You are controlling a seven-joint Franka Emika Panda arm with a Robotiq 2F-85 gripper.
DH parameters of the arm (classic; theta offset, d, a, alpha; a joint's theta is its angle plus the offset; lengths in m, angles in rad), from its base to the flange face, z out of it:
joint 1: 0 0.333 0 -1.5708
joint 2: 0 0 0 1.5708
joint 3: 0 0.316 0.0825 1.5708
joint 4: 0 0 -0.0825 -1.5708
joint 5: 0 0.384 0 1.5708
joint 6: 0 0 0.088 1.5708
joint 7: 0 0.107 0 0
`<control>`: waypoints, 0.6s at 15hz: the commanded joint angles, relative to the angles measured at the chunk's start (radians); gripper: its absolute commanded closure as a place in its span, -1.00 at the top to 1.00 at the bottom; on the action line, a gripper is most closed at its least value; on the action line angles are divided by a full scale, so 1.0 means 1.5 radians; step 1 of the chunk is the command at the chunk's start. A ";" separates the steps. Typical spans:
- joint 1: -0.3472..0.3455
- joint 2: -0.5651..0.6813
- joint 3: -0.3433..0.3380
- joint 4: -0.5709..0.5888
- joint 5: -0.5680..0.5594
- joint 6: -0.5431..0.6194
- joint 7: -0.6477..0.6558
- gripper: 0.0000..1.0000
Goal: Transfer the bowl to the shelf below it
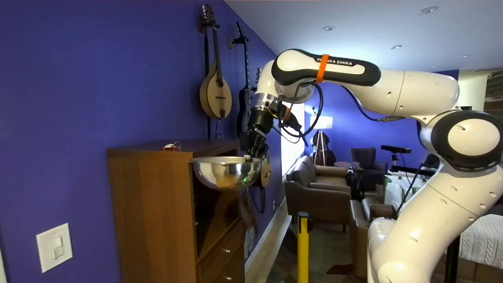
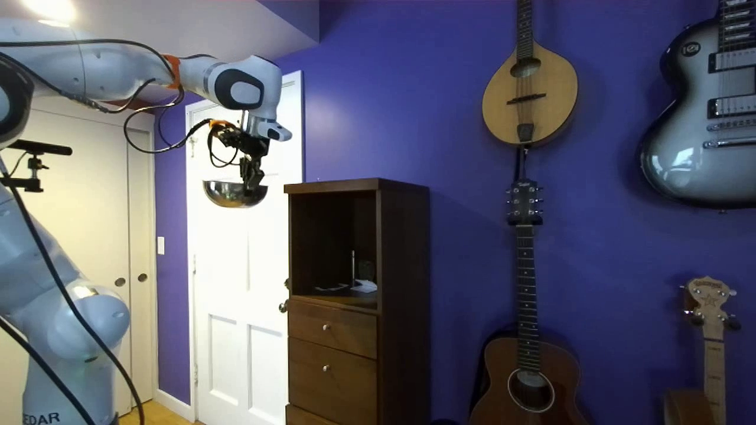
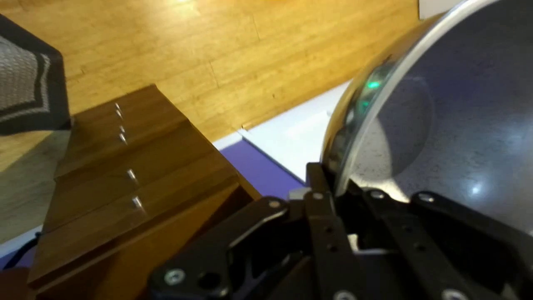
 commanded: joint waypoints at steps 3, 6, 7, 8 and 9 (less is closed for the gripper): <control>-0.059 0.047 0.006 0.001 -0.107 -0.146 -0.014 -0.97; -0.095 0.063 0.014 -0.025 -0.126 -0.104 0.059 -0.97; -0.104 0.065 0.013 -0.040 -0.108 -0.086 0.086 -0.97; -0.113 0.060 0.014 -0.062 -0.102 -0.048 0.108 -0.97; -0.118 0.059 0.015 -0.080 -0.091 -0.018 0.133 -0.97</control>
